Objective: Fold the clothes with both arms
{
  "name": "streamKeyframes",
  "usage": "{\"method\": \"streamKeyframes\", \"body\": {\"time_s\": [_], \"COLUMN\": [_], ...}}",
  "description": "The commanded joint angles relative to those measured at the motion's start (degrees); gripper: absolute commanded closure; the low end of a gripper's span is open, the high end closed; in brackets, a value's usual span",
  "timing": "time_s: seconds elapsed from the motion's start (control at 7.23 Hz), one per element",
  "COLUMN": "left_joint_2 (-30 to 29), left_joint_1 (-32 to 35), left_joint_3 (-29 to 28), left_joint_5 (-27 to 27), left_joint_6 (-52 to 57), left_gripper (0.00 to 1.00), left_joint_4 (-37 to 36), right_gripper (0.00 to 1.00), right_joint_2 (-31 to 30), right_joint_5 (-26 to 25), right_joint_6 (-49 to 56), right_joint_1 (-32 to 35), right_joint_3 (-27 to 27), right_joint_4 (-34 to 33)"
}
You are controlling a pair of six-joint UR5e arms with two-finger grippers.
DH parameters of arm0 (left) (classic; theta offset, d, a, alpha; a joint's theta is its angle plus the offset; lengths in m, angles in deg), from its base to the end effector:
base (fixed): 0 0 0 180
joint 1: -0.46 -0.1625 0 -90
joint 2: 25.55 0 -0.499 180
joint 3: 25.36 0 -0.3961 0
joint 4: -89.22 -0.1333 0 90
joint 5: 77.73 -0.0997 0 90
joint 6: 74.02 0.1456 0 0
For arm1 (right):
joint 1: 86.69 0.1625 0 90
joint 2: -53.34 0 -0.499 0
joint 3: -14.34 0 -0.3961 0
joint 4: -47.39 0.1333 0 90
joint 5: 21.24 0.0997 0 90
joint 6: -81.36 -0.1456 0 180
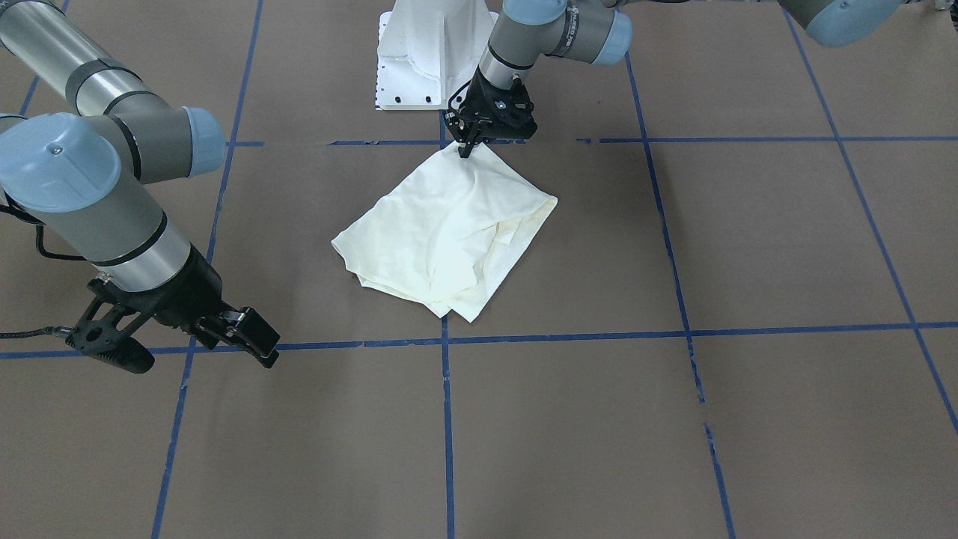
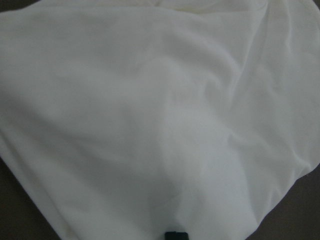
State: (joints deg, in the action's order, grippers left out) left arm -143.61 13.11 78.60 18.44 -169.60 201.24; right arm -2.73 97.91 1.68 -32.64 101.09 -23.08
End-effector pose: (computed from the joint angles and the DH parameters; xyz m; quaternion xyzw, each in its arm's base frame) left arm 0.6600 -0.2687 0.3114 -0.0129 0.5313 -0.1059 0.8405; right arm -0.4078 -0.6686 0.3792 0.0259 -0.4689 0.2273 0.8531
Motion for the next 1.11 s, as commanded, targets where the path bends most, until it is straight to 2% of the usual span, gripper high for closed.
{"method": "streamKeyframes", "body": {"time_s": [0.0, 0.28, 0.41, 0.55, 0.69, 0.83, 0.97], "left_joint_2": [0.81, 0.9, 0.9, 0.9, 1.08, 1.6, 1.69], "left_joint_1": [-0.26, -0.35, -0.18, 0.78, 3.14, 5.77, 9.46], "left_joint_3": [0.02, 0.54, 3.76, 7.89, 10.28, 10.3, 10.39], "left_joint_5": [0.16, 0.77, 3.82, 4.28, 4.29, 4.38, 4.38], "left_joint_6": [-0.23, -0.23, -0.23, 0.03, 0.56, 1.61, 7.1], "left_gripper": [1.0, 1.0, 1.0, 1.0, 1.0, 1.0, 1.0], "left_joint_4": [-0.06, -0.58, -3.19, -8.53, -11.97, -12.36, -12.45], "right_gripper": [0.0, 0.0, 0.0, 0.0, 0.0, 0.0, 0.0], "right_joint_2": [0.0, 0.17, 0.26, 0.09, -0.35, -0.44, -0.27], "right_joint_5": [0.03, 0.03, 0.03, 0.29, 0.81, 0.73, 0.64], "right_joint_6": [-0.03, 0.05, 0.06, 0.06, -0.03, -0.29, -0.91], "right_joint_1": [0.0, 0.18, 0.27, 0.35, 0.53, 0.1, -2.08], "right_joint_3": [0.0, 0.0, 0.09, 0.26, 0.96, 1.23, 2.1], "right_joint_4": [-0.02, -0.63, -1.07, -1.08, -1.16, -1.17, -1.17]}}
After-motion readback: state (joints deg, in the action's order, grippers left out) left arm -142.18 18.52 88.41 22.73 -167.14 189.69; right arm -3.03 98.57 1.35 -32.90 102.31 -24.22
